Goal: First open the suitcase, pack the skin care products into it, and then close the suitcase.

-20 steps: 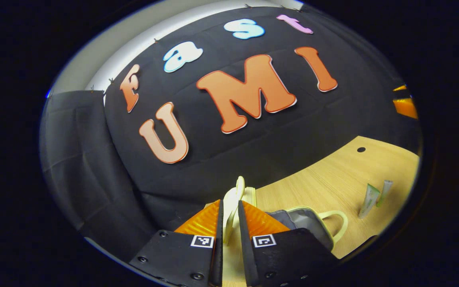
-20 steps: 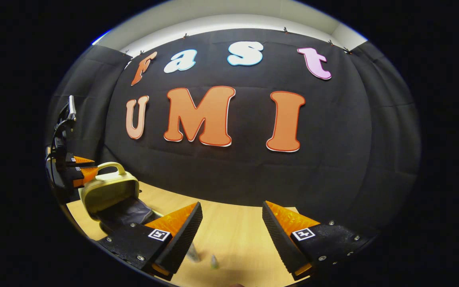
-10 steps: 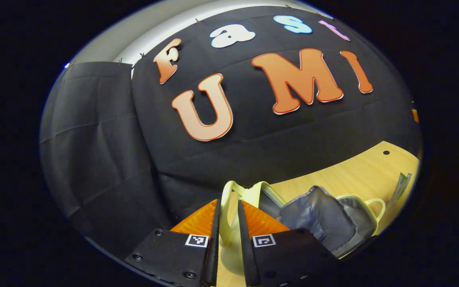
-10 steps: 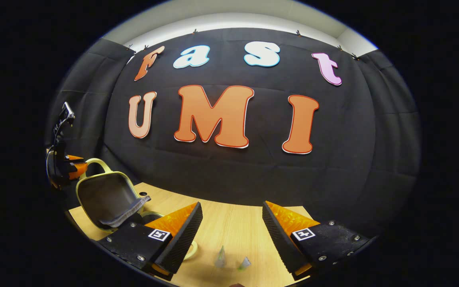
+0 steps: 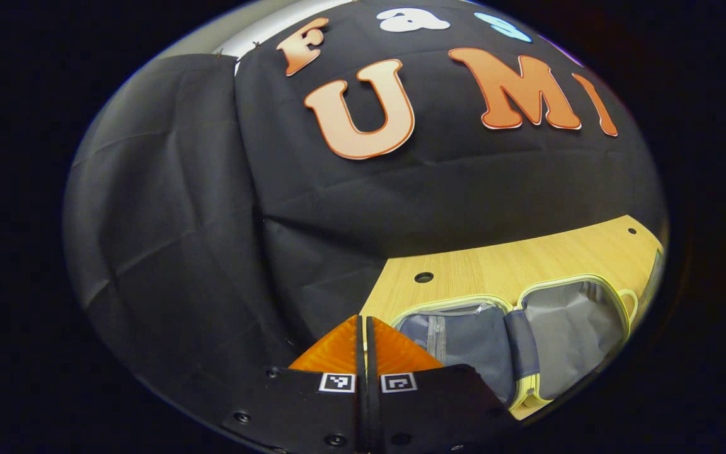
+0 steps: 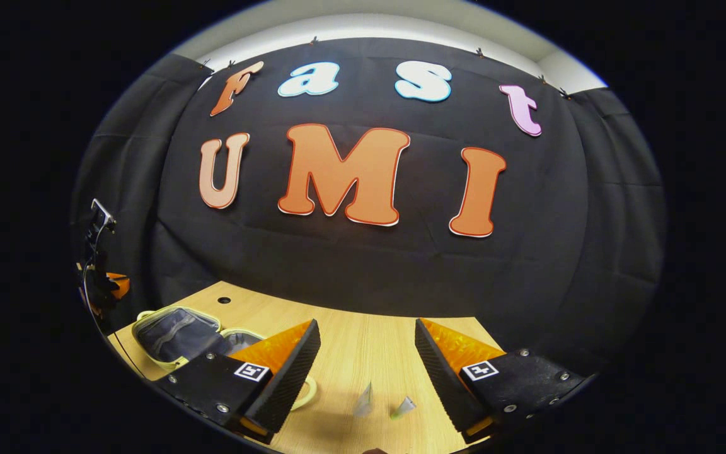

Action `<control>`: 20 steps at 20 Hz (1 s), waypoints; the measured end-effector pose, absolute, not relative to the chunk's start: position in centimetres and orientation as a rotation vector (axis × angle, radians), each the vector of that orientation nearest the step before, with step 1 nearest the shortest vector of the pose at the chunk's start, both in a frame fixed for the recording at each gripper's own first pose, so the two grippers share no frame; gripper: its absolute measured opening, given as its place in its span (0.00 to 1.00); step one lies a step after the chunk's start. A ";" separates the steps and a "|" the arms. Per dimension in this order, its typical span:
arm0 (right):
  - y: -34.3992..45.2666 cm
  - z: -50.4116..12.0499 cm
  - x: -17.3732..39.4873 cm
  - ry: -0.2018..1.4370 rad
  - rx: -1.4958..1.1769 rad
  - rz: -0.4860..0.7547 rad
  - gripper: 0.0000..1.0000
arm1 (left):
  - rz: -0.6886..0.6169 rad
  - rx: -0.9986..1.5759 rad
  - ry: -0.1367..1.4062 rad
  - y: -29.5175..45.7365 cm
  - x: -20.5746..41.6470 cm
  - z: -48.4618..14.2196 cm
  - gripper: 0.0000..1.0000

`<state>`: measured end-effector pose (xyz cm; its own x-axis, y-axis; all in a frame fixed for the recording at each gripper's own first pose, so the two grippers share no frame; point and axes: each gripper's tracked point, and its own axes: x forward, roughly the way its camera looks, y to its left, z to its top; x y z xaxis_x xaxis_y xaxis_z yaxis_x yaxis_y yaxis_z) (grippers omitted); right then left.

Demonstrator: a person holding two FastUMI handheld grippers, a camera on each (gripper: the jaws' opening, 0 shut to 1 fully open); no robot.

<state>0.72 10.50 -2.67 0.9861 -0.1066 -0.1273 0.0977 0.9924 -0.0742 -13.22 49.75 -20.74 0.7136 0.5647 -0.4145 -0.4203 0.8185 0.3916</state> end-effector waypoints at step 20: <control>3.3 -10.0 -1.6 0.242 -0.039 -0.074 0.95 | 0.145 0.264 0.399 20.4 -6.6 -19.0 0.92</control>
